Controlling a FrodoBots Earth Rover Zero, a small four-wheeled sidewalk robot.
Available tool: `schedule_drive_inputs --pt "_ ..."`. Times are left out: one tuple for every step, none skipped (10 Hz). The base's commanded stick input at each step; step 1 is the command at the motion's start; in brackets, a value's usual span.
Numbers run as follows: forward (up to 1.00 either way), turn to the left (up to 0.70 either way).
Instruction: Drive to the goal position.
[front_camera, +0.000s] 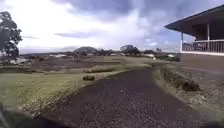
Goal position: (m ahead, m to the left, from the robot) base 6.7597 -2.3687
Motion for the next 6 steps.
schedule_drive_inputs --pt "0.50 0.00" --pt "0.50 0.00" --pt "0.50 0.00" --pt "0.50 0.00" --pt "0.50 0.00" --pt "0.50 0.00"
